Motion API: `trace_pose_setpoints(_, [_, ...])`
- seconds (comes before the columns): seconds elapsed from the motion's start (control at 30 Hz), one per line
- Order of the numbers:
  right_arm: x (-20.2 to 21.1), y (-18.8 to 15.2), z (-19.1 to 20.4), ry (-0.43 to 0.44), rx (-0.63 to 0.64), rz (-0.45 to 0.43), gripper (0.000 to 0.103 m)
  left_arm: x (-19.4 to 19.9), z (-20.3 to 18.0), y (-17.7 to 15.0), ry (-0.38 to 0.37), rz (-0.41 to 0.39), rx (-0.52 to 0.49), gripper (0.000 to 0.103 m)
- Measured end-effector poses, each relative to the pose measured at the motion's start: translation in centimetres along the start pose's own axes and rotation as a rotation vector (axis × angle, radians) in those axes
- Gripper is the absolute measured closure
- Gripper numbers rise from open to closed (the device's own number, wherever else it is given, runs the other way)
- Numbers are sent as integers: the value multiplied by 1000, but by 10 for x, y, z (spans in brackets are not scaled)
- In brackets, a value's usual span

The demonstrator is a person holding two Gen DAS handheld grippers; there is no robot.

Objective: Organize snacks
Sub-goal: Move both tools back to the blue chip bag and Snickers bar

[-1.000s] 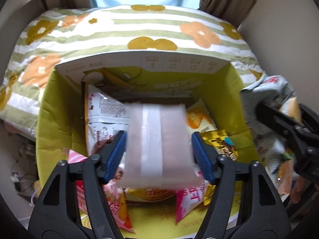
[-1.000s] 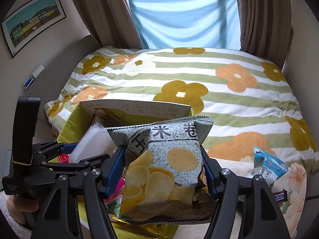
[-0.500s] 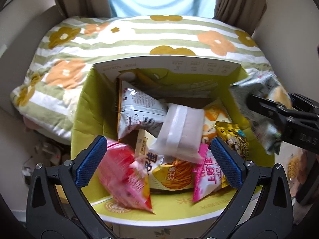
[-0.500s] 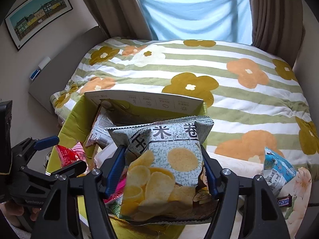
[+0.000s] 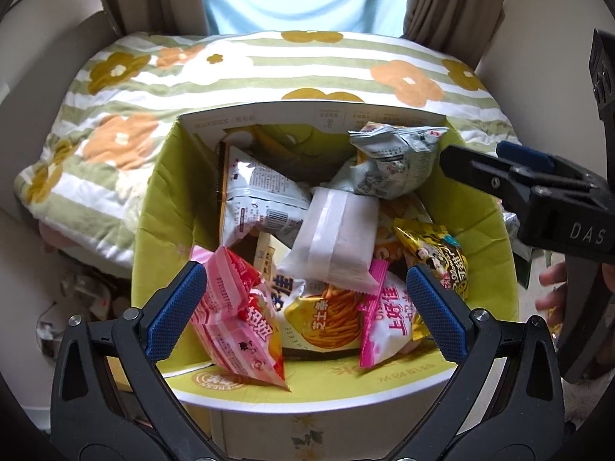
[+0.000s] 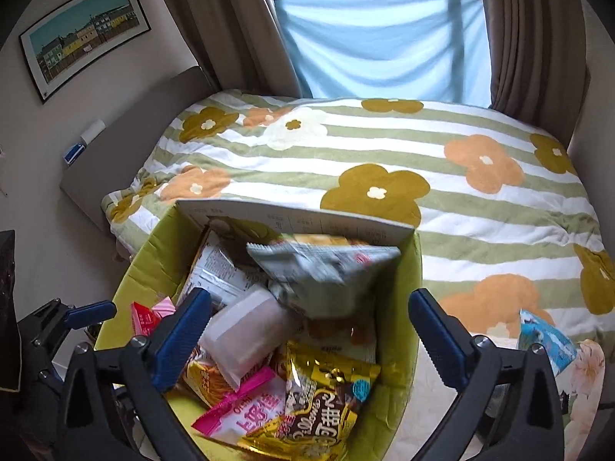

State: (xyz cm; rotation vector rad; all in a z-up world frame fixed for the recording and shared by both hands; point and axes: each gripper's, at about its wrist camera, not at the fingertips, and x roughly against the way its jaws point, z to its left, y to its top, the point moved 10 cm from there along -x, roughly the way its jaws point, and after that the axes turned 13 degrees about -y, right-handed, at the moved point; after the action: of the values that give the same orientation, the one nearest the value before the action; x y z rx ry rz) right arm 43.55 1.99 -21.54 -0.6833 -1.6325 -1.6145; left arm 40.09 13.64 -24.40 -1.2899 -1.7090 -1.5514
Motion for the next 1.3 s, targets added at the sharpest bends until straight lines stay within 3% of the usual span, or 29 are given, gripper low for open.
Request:
trace_pose_setpoints(0.2, [9,-8,-1,-6,-12,20,1,10,-7,0,-12,-18,-31,0])
trace_pose_setpoints(0.8, [81,-24,-31,-109,-98,-52,1,38,-58,3,-104,-73,-133,0])
trace_pose_setpoints(0.97, [100,-35,-68,-165,-119,-70,1,38,-93,11,-114,-115,-144,0])
trace_pose_setpoints(1.3, [127,-77,-182,-260,-141,-35,1,7,-201,13,-143,-107,-160,0])
